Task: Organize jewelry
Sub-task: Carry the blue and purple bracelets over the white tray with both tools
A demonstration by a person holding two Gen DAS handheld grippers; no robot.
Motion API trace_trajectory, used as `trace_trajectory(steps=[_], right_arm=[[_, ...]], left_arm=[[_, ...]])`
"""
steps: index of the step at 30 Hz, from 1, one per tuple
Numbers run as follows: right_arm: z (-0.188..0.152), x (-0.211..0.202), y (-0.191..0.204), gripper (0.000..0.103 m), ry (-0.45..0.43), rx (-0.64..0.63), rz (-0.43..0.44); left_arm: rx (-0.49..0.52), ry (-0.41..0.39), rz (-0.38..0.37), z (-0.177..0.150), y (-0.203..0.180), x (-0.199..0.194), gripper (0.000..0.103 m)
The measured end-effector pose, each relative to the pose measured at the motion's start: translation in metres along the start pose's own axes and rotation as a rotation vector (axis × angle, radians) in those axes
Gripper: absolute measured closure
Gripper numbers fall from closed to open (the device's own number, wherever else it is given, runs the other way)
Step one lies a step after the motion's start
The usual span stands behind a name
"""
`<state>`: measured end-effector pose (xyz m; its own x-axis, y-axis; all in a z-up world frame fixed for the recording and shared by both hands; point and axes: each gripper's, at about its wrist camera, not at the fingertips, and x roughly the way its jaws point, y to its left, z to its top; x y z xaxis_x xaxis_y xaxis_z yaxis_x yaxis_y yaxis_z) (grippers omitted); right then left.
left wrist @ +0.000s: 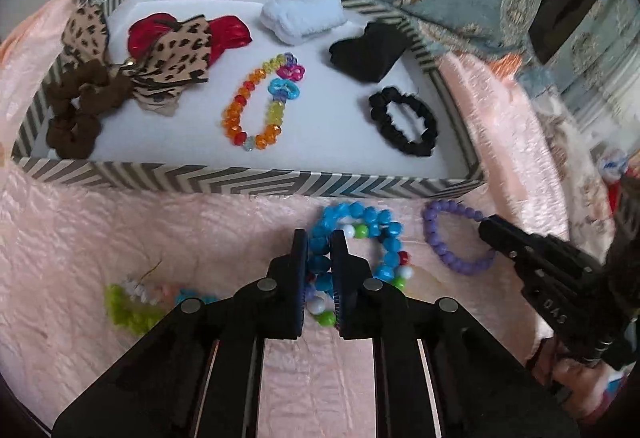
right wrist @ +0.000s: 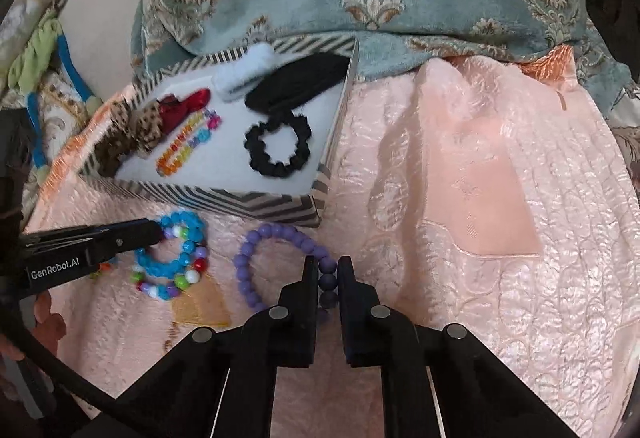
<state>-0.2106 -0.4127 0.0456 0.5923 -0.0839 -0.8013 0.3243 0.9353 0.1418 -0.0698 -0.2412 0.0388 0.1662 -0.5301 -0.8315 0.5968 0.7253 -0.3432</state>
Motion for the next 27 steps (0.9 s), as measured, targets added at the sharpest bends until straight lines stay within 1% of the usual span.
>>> trace_trajectory(steps=[5,11,15,17,20,27], right_arm=[[-0.001,-0.011,0.004,0.094,-0.01,0.004,0.023],[0.003,-0.042,0.009,0.094,-0.058,0.008,0.063],[0.008,-0.06,0.015,0.094,-0.084,-0.012,0.068],[0.011,-0.066,0.018,0.094,-0.095,-0.019,0.073],[0.016,-0.077,0.024,0.094,-0.115,-0.044,0.073],[0.03,-0.092,0.029,0.094,-0.149,-0.074,0.082]], left_arm=[[-0.028,-0.041,-0.053,-0.002,0.004,-0.026,0.093],[-0.041,-0.101,-0.063,-0.003,0.006,-0.056,0.093],[-0.05,-0.136,-0.065,-0.001,0.006,-0.072,0.093],[-0.055,-0.149,-0.05,-0.002,0.005,-0.079,0.093],[-0.049,-0.173,0.005,-0.002,0.003,-0.089,0.093],[-0.044,-0.222,0.046,0.004,0.002,-0.11,0.093]])
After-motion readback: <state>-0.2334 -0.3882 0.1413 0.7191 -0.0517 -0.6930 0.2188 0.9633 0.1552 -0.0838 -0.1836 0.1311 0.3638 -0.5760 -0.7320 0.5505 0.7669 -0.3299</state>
